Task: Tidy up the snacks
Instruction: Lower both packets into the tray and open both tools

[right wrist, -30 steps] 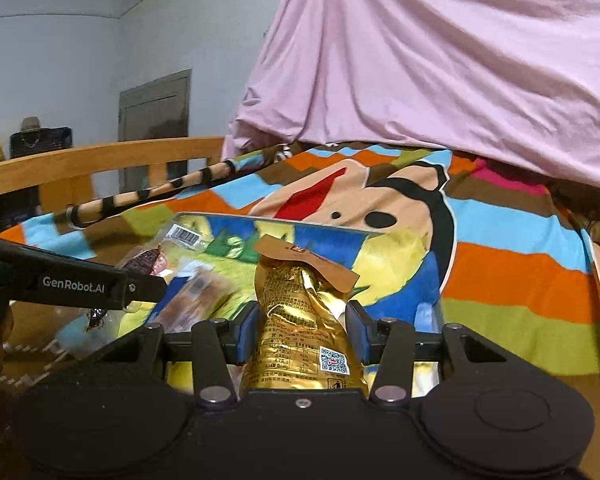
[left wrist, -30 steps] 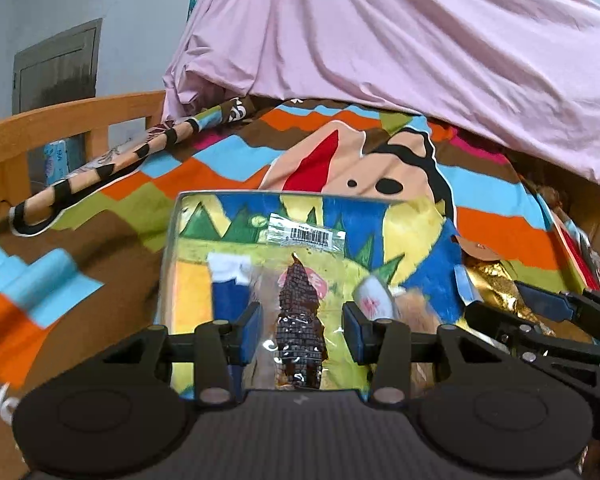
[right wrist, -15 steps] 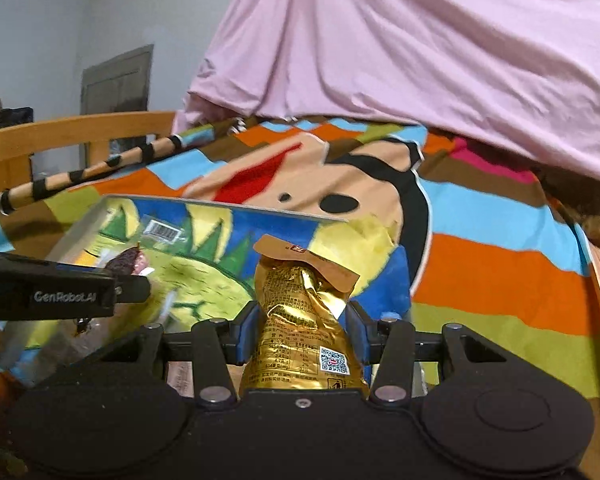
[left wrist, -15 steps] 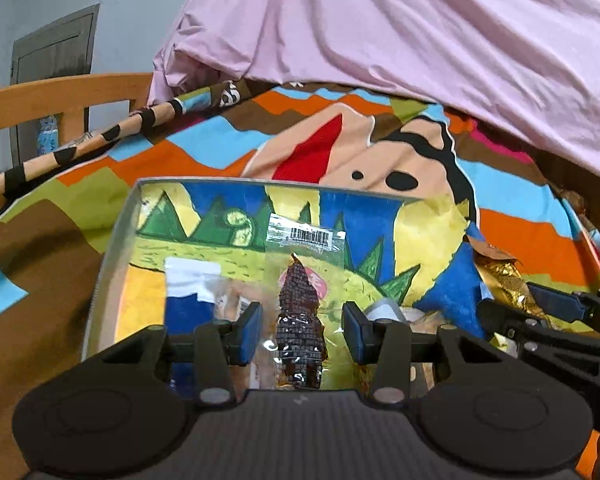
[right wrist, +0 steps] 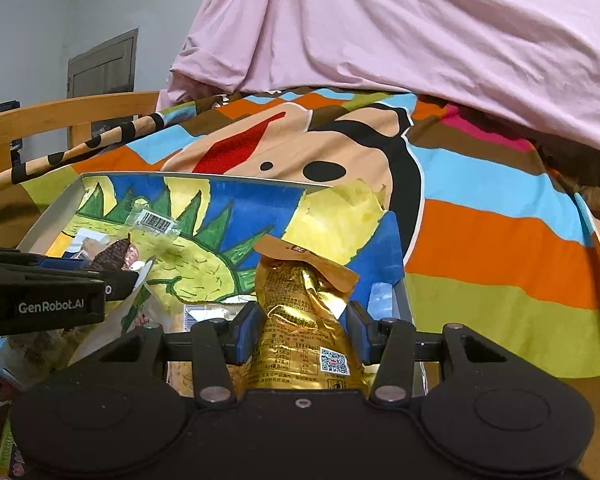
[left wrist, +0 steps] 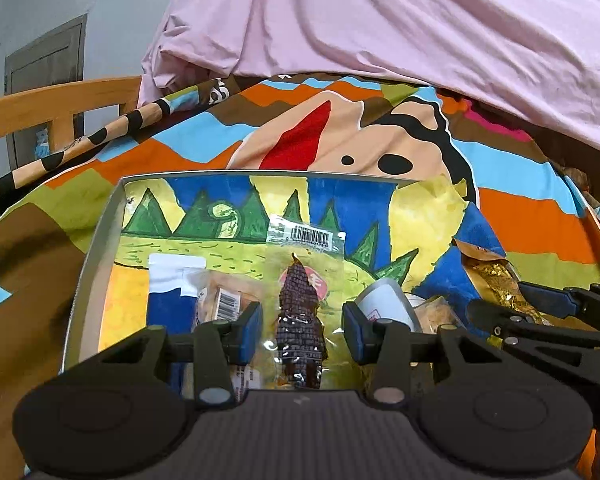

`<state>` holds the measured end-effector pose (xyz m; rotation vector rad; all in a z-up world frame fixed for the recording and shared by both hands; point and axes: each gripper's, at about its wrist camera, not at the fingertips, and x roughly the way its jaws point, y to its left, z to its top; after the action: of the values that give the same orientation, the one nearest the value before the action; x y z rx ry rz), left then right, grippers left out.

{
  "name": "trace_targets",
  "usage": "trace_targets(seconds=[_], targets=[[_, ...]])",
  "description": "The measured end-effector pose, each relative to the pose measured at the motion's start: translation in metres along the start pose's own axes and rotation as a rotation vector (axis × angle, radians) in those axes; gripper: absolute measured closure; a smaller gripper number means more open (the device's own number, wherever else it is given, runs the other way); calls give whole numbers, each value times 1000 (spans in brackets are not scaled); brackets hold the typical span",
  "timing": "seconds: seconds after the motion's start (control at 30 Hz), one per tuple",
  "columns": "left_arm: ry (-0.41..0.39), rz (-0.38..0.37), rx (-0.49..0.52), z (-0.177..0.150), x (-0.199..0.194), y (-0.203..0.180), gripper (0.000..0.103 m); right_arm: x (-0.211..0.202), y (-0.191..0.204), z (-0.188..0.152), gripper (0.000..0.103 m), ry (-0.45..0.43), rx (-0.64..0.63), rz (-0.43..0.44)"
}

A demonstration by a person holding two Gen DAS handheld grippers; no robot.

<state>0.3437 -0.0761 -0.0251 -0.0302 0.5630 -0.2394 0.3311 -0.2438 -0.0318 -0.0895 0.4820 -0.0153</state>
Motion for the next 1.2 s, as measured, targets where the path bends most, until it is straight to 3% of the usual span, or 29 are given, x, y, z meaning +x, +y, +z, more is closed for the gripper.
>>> trace_targets(seconds=[0.47, 0.77, 0.9, 1.2], targets=[[11, 14, 21, -2, 0, -5, 55, 12, -1, -6, 48, 57, 15, 12], [18, 20, -23, 0, -5, 0, 35, 5, -5, -5, 37, 55, 7, 19], [-3, 17, -47, 3, -17, 2, 21, -6, -8, 0, 30, 34, 11, 17], [-91, 2, -53, 14, -62, 3, 1, -50, -16, 18, 13, -53, 27, 16]])
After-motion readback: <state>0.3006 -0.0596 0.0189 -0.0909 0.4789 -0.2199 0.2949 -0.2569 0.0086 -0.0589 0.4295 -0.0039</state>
